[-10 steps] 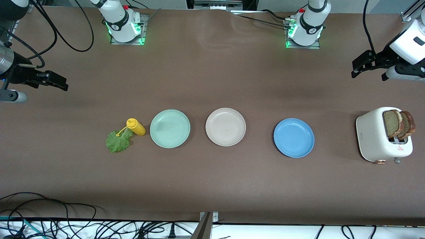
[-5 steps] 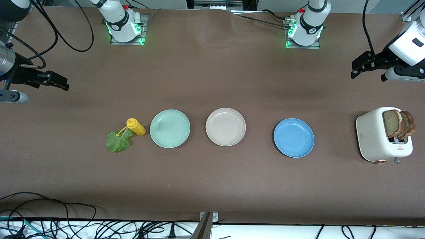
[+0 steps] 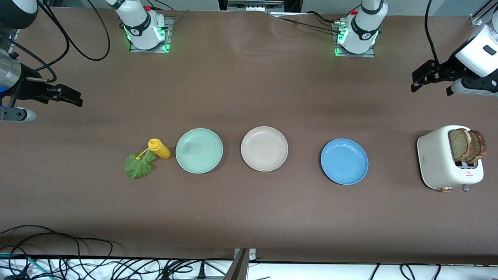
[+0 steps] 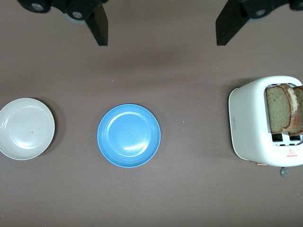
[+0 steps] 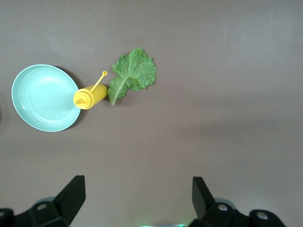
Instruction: Make sandwich on beige plate with both arms
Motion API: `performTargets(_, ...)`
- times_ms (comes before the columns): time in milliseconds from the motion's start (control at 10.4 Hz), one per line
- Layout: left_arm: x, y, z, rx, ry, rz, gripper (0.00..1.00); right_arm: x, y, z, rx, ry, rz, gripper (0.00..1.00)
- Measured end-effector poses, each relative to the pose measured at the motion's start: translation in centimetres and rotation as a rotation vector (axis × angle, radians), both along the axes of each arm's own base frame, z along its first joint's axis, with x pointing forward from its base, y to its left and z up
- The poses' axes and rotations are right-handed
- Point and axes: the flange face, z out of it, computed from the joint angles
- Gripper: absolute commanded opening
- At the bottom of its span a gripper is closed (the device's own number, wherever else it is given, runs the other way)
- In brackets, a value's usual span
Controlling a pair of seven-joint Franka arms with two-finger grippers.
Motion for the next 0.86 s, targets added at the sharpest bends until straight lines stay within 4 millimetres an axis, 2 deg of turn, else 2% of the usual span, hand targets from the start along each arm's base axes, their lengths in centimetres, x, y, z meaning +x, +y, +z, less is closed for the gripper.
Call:
performTargets(673, 0.1, 0.0, -0.1, 0.000, 0.002, -0.001, 1.00, 0.0, -0.1, -0.3, 0.000, 0.008, -0.004, 1.00)
performTargets(865, 0.2, -0.1, -0.3, 0.000, 0.007, -0.002, 1.00, 0.4, -0.7, -1.9, 0.006, 0.035, -0.025, 1.00)
